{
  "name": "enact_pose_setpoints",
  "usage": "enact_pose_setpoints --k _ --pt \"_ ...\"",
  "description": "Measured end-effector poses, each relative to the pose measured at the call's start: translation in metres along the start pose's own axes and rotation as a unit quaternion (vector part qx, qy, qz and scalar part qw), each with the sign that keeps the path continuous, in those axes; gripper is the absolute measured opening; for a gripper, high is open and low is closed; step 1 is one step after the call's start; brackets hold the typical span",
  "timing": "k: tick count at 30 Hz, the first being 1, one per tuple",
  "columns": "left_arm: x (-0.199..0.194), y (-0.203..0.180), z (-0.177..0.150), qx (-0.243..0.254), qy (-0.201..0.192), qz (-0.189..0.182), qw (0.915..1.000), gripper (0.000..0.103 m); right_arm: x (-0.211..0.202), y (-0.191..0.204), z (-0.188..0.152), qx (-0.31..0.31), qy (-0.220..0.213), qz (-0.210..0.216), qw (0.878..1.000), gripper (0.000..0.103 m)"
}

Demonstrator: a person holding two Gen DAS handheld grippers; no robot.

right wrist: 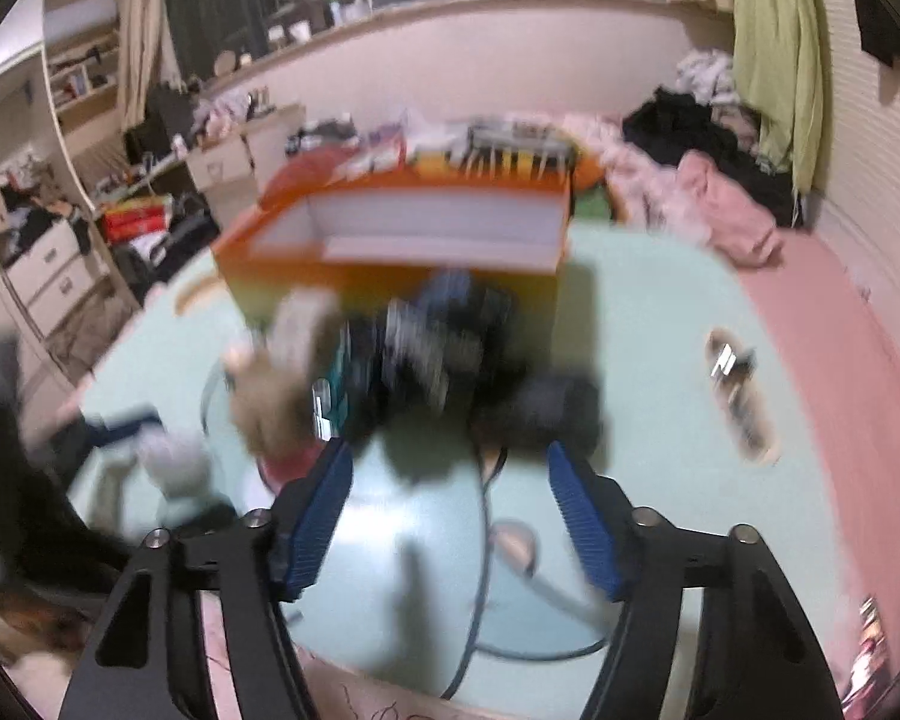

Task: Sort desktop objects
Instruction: 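Reach into the box with the right gripper and grasp the blue tin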

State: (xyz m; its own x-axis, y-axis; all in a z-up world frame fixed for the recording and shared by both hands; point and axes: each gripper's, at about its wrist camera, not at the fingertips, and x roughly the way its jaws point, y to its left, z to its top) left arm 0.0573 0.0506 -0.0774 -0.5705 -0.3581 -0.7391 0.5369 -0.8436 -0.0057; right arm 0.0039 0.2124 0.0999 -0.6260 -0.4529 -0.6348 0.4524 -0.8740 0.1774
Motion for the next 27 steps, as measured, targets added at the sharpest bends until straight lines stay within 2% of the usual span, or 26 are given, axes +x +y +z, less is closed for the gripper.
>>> enact_pose_setpoints --k 1,2,4,5,8,10,13,15,16,17,19,20,22,23,24,25,27 --pt "0.0 0.0 0.0 0.0 0.0 0.0 1.0 0.102 -0.001 -0.002 0.015 0.012 0.002 0.01 1.0 0.067" --pt "0.0 0.0 0.0 0.0 0.0 0.0 1.0 0.102 0.005 -0.006 0.039 0.028 0.025 0.033 0.999 0.067" --pt "0.0 0.0 0.0 -0.001 0.0 0.001 1.0 0.102 0.033 -0.008 0.075 0.05 0.087 0.07 0.992 0.067" --pt "0.0 0.0 0.0 -0.001 0.0 0.001 1.0 0.102 0.054 -0.006 0.091 0.054 0.125 0.071 0.988 0.067" --pt "0.0 0.0 0.0 -0.002 0.0 0.001 1.0 0.102 0.122 0.002 0.119 0.046 0.243 0.02 0.969 0.067" --pt "0.0 0.0 0.0 -0.002 -0.001 0.001 1.0 0.102 0.152 0.007 0.118 0.032 0.291 -0.003 0.956 0.067" --pt "0.001 -0.001 0.0 -0.002 -0.002 0.001 1.0 0.102 0.19 0.009 0.11 0.014 0.344 -0.064 0.937 0.064" --pt "0.001 -0.002 0.001 -0.001 -0.003 0.002 1.0 0.102 0.198 0.015 0.108 -0.009 0.345 -0.107 0.933 0.065" --pt "0.002 -0.001 0.001 -0.002 -0.003 0.002 1.0 0.102 0.202 0.022 0.109 -0.02 0.339 -0.114 0.934 0.065" --pt "0.003 -0.001 0.001 -0.003 -0.003 0.002 1.0 0.102 0.204 0.027 0.109 -0.023 0.334 -0.101 0.937 0.065" --pt "0.003 -0.001 0.001 -0.004 -0.004 0.002 1.0 0.102 0.206 0.036 0.113 -0.013 0.331 -0.054 0.942 0.065" --pt "0.003 -0.001 0.002 -0.004 -0.004 0.002 1.0 0.102 0.207 0.04 0.115 0.003 0.335 -0.01 0.942 0.059" --pt "0.004 0.0 0.001 -0.006 -0.004 0.001 1.0 0.102 0.211 0.039 0.113 0.047 0.366 0.087 0.925 0.038" --pt "0.004 0.0 0.0 -0.006 -0.004 0.001 1.0 0.102 0.204 0.038 0.117 0.043 0.352 0.079 0.932 0.038" --pt "0.005 0.0 0.001 -0.006 -0.005 0.001 1.0 0.102 0.197 0.037 0.12 0.028 0.334 0.054 0.941 0.041" --pt "0.005 0.0 0.001 -0.007 -0.004 0.002 1.0 0.102 0.184 0.036 0.126 -0.002 0.307 -0.002 0.952 0.043" --pt "0.004 0.0 0.0 -0.007 -0.004 0.002 1.0 0.102 0.173 0.029 0.131 -0.025 0.3 -0.066 0.951 0.047"
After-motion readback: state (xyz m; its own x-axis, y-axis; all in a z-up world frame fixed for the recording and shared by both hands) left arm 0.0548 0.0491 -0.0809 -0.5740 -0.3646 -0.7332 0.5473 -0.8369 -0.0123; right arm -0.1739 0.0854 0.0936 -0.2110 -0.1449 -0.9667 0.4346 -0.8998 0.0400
